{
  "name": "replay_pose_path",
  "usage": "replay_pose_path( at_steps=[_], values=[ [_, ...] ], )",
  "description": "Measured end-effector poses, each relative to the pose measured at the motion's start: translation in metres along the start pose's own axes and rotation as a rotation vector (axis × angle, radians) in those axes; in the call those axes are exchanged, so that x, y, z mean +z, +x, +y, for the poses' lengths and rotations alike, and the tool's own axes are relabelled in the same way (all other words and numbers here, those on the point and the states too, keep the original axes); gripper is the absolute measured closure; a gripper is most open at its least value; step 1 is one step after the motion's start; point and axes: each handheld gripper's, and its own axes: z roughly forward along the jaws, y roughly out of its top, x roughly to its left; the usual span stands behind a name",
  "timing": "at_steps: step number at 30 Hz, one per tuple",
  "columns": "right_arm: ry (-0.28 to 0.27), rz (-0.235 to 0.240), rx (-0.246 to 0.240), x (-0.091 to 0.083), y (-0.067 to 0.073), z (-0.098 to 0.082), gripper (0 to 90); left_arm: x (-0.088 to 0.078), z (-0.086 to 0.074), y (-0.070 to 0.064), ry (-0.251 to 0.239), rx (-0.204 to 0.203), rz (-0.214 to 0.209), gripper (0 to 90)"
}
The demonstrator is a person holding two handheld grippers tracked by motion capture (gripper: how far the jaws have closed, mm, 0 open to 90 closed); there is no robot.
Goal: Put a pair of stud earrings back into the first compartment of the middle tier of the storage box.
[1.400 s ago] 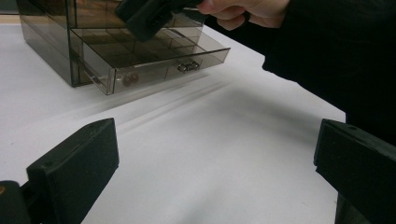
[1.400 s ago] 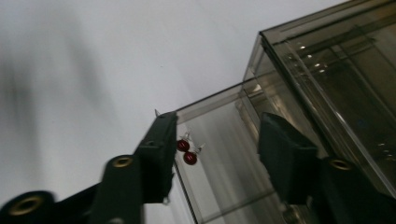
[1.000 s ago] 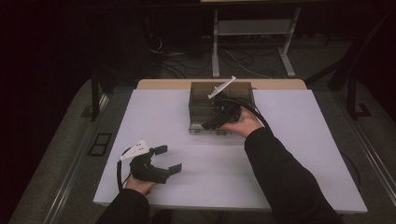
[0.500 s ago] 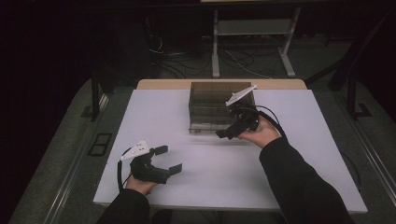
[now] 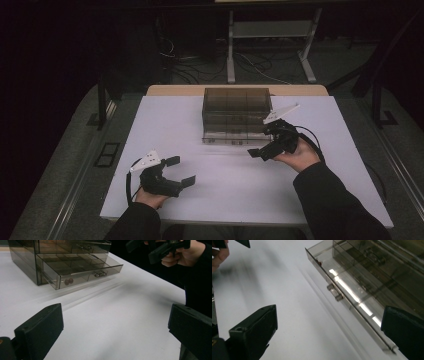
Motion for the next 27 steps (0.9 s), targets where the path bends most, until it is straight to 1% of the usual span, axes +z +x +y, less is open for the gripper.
replay_pose_path(
  at_steps=[6, 16, 19, 22, 25, 27],
  values=[
    [-0.022, -0.015, 0.036, -0.008, -0.001, -0.023, 0.2, 0.0, 0.0, 0.001, 0.006, 0.001, 0.007, 0.0],
    [-0.074, -0.035, 0.097, -0.027, 0.002, -0.061, 0.2, 0.0, -0.001, 0.002, 0.012, 0.0, 0.014, 0.0],
    [-0.088, -0.044, 0.109, -0.032, 0.004, -0.072, 0.2, 0.001, -0.001, 0.002, 0.025, -0.003, 0.014, 0.0],
    [-0.101, -0.053, 0.119, -0.034, 0.006, -0.082, 0.2, 0.003, -0.003, 0.003, 0.051, -0.003, 0.008, 0.0],
    [-0.121, -0.068, 0.142, -0.034, 0.008, -0.094, 0.2, 0.005, -0.003, 0.003, 0.069, -0.004, 0.001, 0.0],
    [-0.122, -0.078, 0.152, -0.035, 0.007, -0.101, 0.2, 0.005, -0.004, 0.003, 0.079, -0.002, -0.002, 0.0]
  ],
)
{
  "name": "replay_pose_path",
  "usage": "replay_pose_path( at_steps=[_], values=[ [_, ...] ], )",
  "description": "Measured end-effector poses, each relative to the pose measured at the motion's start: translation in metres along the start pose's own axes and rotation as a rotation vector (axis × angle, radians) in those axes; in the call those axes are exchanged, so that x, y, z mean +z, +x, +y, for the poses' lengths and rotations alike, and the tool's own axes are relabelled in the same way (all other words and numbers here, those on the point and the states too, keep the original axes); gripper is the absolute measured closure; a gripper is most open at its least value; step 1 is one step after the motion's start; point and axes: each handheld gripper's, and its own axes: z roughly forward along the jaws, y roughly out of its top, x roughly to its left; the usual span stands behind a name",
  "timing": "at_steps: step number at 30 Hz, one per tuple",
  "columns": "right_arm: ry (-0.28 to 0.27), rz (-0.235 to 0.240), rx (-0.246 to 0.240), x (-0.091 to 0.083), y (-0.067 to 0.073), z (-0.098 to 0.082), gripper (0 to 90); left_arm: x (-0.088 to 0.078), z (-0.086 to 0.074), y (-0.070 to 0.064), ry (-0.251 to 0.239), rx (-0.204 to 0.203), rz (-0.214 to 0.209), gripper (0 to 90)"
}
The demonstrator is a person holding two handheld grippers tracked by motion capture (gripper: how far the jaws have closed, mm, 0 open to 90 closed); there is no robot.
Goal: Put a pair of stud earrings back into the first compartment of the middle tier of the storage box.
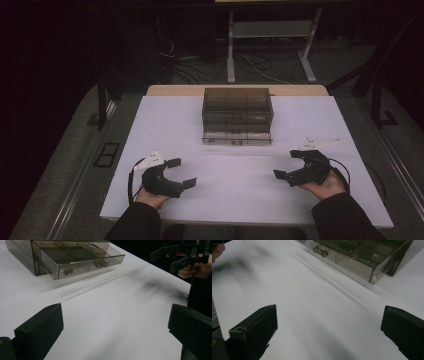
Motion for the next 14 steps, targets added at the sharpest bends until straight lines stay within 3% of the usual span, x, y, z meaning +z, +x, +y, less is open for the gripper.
replay_pose_path(
  at_steps=[14],
  values=[
    [-0.062, -0.035, 0.051, -0.016, -0.004, -0.032, 0.2, 0.001, 0.0, 0.0, 0.016, 0.002, -0.006, 0.0]
  ],
)
